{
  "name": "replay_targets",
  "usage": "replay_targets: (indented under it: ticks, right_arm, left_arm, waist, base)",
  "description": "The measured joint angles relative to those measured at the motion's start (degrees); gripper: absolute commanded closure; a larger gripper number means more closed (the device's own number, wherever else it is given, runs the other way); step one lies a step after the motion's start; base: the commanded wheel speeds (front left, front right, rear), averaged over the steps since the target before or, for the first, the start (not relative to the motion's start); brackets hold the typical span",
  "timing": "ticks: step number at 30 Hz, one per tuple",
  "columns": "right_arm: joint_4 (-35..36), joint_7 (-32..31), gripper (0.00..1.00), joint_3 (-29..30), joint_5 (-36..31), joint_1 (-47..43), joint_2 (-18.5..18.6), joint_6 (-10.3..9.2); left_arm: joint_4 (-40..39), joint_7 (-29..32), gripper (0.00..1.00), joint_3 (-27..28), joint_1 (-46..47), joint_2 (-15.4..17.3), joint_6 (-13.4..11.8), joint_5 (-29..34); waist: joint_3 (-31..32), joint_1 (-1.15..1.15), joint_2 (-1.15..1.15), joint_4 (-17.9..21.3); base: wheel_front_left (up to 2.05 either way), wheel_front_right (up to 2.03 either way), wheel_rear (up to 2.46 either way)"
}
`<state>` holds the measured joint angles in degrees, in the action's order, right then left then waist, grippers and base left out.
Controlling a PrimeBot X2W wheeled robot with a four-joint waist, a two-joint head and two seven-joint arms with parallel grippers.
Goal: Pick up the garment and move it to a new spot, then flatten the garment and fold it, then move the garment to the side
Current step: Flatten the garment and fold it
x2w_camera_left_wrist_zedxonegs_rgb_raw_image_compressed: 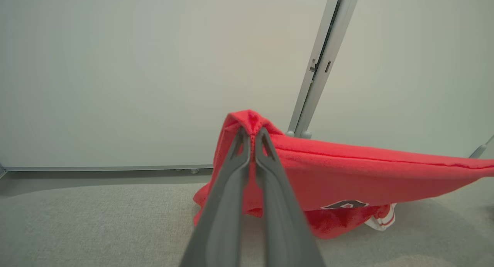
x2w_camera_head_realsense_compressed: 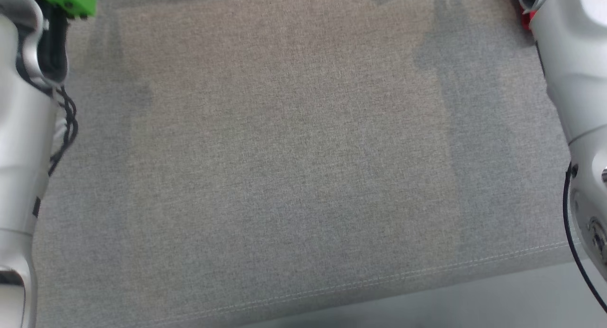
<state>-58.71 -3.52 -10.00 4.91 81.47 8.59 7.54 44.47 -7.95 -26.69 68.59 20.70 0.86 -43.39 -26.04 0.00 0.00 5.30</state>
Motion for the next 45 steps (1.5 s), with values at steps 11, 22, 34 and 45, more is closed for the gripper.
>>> replay_targets:
  ticks: [11, 22, 34, 45]
  right_arm:
    - [24.2, -20.74, 1.0, -13.13, 21.69, -22.66, 9.44, -0.01]
    - [54.57, -42.48, 1.0, -9.54, 27.39, -47.84, 14.43, -0.02]
    - [69.41, -53.01, 1.0, -0.48, 25.7, -68.0, 12.61, -0.04]
    - [72.61, -57.31, 1.0, 4.07, 25.03, -78.1, 10.76, -0.04]
  left_arm:
    - [-19.73, 14.05, 1.0, -4.1, -23.1, 6.6, -3.72, -3.18]
    - [-42.37, 18.35, 1.0, -5.83, -45.38, 13.39, -11.15, -5.27]
    - [-50.43, 14.18, 1.0, -8.34, -58.69, 14.82, -16.1, -3.37]
    - [-50.23, 11.55, 1.0, -9.59, -63.0, 14.63, -17.0, -2.68]
  waist:
    - [10.56, -0.01, 0.0, -1.55]
    - [18.17, -0.01, 0.0, -2.38]
    - [19.46, -0.01, 0.0, -4.37]
    - [18.92, -0.01, 0.0, -4.96]
  base:
    - [0.0, 0.0, 0.0]
    - [0.0, 0.0, 0.0]
    - [0.0, 0.0, 0.0]
    - [0.0, 0.0, 0.0]
